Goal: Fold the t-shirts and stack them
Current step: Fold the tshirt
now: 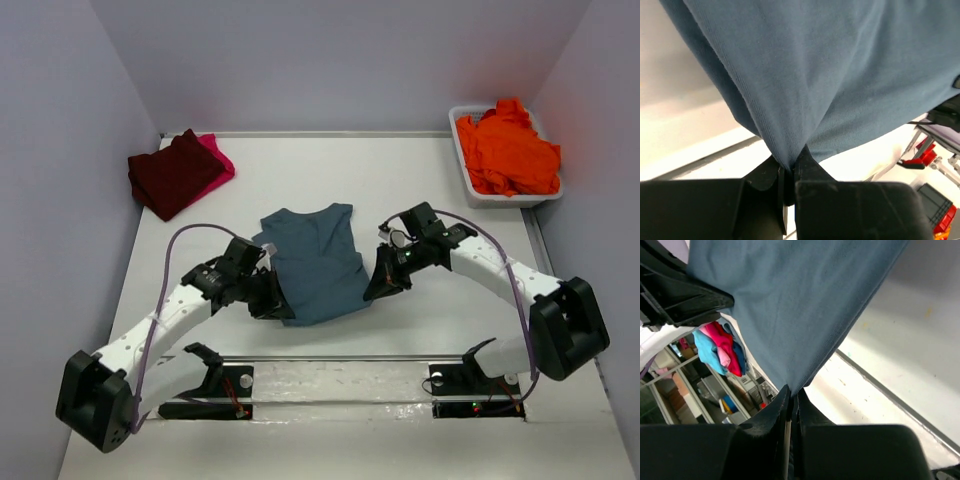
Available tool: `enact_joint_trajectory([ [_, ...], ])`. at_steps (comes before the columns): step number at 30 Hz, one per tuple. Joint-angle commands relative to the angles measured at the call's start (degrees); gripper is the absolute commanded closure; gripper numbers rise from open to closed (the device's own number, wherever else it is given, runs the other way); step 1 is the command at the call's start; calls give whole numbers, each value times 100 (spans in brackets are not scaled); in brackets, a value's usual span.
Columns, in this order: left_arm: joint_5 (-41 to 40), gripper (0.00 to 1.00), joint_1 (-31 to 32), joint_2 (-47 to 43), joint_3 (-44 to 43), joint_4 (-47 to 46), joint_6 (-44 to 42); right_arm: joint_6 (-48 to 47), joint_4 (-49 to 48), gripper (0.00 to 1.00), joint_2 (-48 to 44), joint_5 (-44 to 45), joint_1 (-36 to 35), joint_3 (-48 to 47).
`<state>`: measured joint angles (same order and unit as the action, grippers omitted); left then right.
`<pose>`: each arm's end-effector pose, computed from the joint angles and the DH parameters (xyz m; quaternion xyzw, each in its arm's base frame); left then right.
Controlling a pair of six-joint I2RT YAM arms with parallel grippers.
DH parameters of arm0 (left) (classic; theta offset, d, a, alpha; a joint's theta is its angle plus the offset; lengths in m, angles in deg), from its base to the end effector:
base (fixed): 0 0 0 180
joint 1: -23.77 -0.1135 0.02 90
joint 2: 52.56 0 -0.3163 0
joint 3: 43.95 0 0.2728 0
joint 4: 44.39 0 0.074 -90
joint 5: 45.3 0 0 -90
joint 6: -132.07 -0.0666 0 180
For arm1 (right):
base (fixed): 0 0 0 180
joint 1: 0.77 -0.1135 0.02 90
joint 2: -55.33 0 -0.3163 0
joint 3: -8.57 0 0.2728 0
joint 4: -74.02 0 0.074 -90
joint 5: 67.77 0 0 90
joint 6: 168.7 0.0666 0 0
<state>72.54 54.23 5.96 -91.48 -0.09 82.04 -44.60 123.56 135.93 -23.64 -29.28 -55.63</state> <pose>0.1552 -0.1273 0.2220 -0.0053 0.9292 -0.3546 0.1041 0.2225 0.1752 0.2386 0.0372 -0.9036 -0.4254 0.0340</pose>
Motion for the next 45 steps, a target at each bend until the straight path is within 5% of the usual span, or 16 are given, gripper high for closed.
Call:
enact_joint_trajectory([
  [1, -497, 94, 74, -499, -401, 707, 284, 8, 543, 93, -492, 507, -14, -379],
  [12, -1395, 94, 74, 440, -2263, 972, -190, 26, 315, 93, 447, 1000, -14, -1784],
  [28, -2019, 94, -478, 2251, -3759, 752, -516, -255, 543, 93, 2723, 1642, 91, -4693],
  [39, -2019, 94, -1200, 3322, -4558, 479, -753, -396, 825, 93, 4077, 1616, 452, -6574],
  [45, -1633, 94, -1200, 3342, -4691, 593, -815, -502, 1115, 93, 3859, 1405, 452, -6551],
])
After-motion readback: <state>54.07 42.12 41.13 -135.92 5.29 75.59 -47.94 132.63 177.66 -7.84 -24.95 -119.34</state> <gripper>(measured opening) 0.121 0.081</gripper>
